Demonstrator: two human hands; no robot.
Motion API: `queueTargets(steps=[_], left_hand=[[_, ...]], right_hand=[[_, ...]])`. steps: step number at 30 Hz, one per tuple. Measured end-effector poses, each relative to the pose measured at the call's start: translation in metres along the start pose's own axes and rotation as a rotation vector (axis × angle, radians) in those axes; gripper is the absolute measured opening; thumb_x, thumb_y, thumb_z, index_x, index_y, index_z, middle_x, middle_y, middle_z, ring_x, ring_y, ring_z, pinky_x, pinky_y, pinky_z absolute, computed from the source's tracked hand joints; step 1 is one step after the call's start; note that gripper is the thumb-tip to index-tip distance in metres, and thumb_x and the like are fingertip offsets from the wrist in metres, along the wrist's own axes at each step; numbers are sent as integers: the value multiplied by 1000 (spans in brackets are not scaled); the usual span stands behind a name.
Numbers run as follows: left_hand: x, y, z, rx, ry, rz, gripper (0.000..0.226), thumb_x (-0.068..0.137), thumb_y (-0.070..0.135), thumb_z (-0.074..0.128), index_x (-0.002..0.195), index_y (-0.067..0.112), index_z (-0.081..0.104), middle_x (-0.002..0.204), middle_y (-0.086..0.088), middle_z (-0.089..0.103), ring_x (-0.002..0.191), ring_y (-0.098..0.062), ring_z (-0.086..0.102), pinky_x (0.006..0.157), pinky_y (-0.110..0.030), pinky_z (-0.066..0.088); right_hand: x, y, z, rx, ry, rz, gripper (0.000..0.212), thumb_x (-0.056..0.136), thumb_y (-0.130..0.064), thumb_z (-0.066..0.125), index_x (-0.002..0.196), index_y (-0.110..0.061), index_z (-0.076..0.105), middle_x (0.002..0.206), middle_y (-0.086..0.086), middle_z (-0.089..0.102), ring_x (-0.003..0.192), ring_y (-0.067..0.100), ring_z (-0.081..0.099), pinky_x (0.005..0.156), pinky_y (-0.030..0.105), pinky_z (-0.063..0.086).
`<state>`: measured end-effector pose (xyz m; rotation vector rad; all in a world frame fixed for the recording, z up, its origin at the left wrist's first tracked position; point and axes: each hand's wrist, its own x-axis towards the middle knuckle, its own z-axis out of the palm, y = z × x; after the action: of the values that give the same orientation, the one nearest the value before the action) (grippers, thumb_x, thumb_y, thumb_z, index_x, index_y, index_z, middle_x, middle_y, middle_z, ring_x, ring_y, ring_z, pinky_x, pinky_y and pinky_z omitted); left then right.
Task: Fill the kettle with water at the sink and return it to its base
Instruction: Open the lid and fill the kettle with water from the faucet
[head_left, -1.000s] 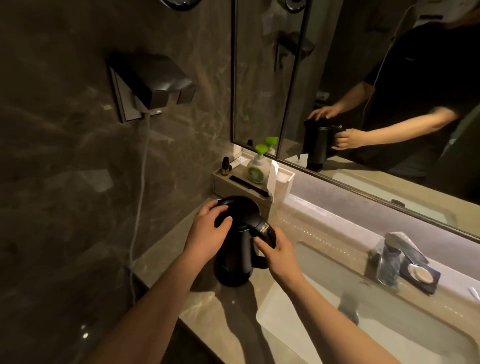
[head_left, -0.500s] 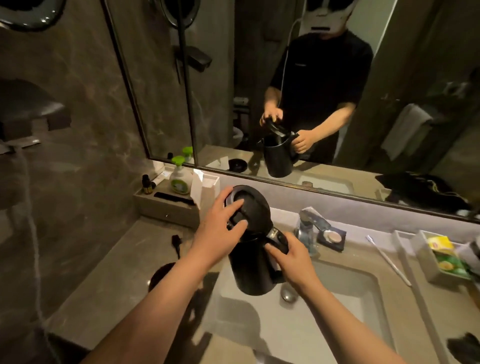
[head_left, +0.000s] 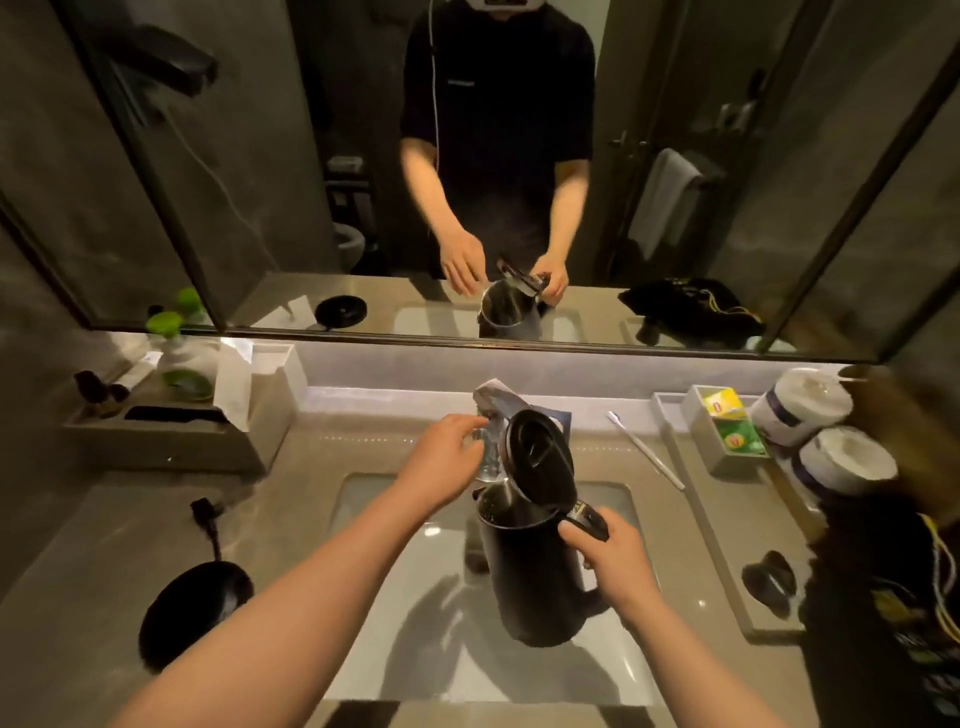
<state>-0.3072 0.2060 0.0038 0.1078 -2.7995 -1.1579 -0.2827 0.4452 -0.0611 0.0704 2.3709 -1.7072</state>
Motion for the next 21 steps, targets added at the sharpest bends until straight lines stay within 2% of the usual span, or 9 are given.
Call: queueTargets(steps=[3,6,12,17,21], left_hand=[[31,-6,20,103,-114,-42,41,90,19,50,130,18,54,134,-7,54,118,-24,51,93,-33,39],[56,-9,32,200,-153,20,41,88,17,53,129,18,55,129,-8,57,112,-26,54,85,-31,39],[86,-22,55,395,-186,109,40,91,25,55,130,25,54,145,-3,43,124,-28,44,100,-44,39],[95,-27,63,544,-64,159,41,88,38,58,128,30,53,139,3,48,117,-29,41,91,-42,42],[101,-27,64,573,-1,195,45,85,40,63,127,27,54,133,3,53,117,-26,42,86,-39,40]], right_hand=[[10,11,-8,2,-43,34,11,81,-28,74,86,-20,68,60,-13,66,55,4,57,61,29,50],[16,20,-15,26,-55,49,16,82,-23,75,86,-9,67,62,-7,61,56,10,54,62,34,49],[21,38,-18,58,-80,84,13,83,-16,73,84,-4,66,61,-1,58,56,14,52,62,34,46],[36,45,-6,74,-89,157,16,84,-19,72,92,-5,68,65,0,61,58,14,54,60,29,47],[49,47,5,140,-82,192,10,82,-18,74,83,-10,68,61,0,60,60,20,53,62,35,45]])
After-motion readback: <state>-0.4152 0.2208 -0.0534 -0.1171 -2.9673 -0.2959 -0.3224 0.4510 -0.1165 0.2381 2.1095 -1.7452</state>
